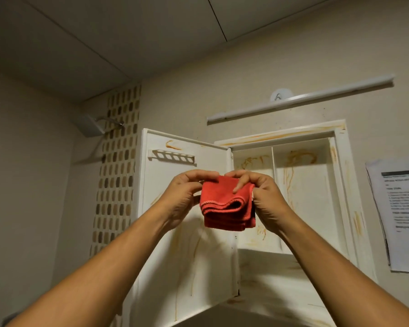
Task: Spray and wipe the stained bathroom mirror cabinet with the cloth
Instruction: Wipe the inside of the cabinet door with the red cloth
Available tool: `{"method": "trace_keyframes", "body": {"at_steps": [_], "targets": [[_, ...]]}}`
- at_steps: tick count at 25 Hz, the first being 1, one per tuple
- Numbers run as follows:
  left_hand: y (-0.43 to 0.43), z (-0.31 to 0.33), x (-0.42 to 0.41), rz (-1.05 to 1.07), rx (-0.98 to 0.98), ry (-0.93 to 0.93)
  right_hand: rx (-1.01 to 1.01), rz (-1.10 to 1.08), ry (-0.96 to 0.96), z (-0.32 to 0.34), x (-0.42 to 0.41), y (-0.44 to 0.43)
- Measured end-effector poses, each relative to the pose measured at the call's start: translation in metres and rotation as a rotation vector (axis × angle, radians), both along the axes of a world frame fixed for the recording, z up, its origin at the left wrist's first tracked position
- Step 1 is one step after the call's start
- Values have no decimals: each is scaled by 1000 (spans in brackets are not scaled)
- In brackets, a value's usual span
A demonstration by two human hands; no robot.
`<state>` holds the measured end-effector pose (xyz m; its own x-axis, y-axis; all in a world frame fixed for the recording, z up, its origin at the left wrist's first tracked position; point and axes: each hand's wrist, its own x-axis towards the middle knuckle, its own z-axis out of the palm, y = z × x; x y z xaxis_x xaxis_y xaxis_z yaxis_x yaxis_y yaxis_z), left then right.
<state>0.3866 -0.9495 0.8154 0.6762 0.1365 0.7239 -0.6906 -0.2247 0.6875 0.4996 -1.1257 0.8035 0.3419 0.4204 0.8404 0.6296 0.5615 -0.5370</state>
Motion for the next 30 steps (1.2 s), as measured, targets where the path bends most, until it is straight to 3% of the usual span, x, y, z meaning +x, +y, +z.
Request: {"method": "trace_keyframes", "body": {"at_steps": [2, 5, 8, 12, 13, 14, 16, 18, 19, 21, 24, 27, 30], "targets": [[-11, -2, 12, -44, 21, 115, 24, -21, -6, 6, 15, -6], [-25, -10, 34, -12, 262, 314, 72, 4, 16, 15, 38, -12], [-35, -11, 44, 108, 214, 253, 117, 60, 157, 15, 60, -21], [-52, -3, 51, 266, 125, 136, -17, 483, 364, 4, 72, -27], [-56, -1, 52, 340, 115, 119, 0, 425, 328, 5, 72, -28], [-58, 1, 52, 415, 98, 106, 49, 230, 200, 7, 72, -29], [-61, 4, 51, 551, 68, 77, 89, -320, -303, 15, 67, -34], [-70, 8, 48, 624, 39, 73, -103, -648, -796, 20, 59, -28], [-76, 11, 46, 629, 46, 92, -223, -708, -896, 19, 55, -19], [-86, 16, 42, 587, 97, 168, -300, -720, -836, 14, 54, -2], [-86, 22, 27, 491, 167, 302, -184, -728, -592, 21, 59, 9], [-79, 36, 9, 542, 239, 308, -210, -317, -333, 33, 67, 16], [-65, 61, -15, 700, 292, 166, -155, 9, -114, 49, 67, 25]]}}
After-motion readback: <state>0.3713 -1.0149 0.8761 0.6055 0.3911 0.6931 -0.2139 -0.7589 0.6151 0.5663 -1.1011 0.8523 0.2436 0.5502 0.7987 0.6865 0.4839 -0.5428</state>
